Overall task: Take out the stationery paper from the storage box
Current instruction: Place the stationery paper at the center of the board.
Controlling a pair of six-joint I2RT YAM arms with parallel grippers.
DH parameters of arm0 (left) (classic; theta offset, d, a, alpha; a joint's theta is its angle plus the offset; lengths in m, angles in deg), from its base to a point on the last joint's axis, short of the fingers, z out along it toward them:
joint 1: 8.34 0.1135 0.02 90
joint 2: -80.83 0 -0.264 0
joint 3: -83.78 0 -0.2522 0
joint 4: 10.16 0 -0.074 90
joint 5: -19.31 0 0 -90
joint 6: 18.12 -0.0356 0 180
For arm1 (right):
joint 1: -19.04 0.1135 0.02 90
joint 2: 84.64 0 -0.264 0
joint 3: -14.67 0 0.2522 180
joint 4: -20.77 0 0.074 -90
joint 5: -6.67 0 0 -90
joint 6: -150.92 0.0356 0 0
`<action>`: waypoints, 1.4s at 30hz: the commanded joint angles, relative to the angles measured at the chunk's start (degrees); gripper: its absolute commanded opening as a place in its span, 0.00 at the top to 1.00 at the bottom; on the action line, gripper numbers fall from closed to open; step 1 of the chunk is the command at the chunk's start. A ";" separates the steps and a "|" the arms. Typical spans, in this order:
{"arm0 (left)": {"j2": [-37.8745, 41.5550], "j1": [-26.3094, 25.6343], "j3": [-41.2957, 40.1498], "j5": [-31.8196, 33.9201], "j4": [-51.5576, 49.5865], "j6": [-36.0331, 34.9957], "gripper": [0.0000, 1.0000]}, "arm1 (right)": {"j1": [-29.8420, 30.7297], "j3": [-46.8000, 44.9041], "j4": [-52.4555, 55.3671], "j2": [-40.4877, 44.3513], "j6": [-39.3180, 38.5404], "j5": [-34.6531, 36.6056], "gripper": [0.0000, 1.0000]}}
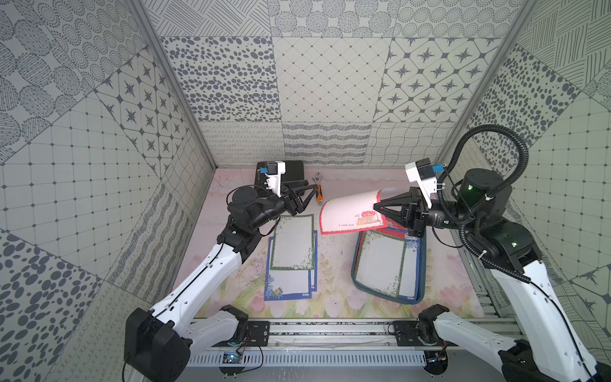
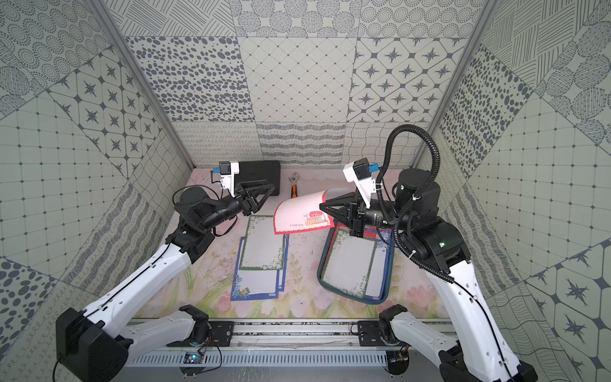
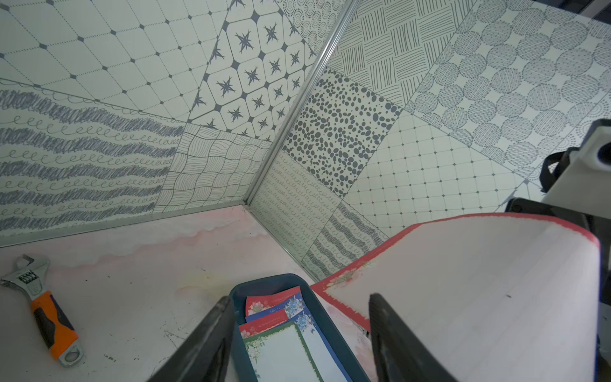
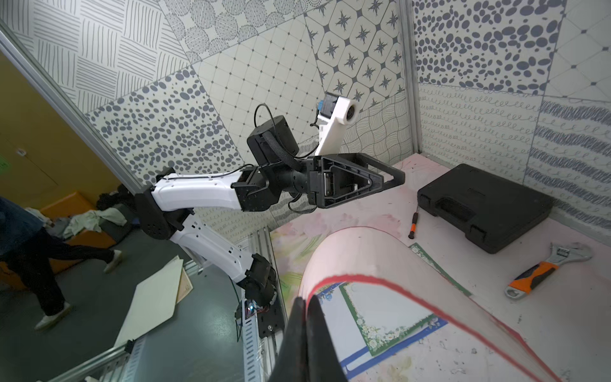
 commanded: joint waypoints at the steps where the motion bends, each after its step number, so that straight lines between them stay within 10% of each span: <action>1: 1.64 0.50 0.59 -5.75 -0.67 5.41 0.33 | -0.19 4.43 12.30 -2.33 -10.91 4.24 1.00; 42: -27.17 -0.19 2.77 -27.66 41.34 47.21 0.36 | 1.95 14.50 27.02 -10.06 -25.12 17.69 1.00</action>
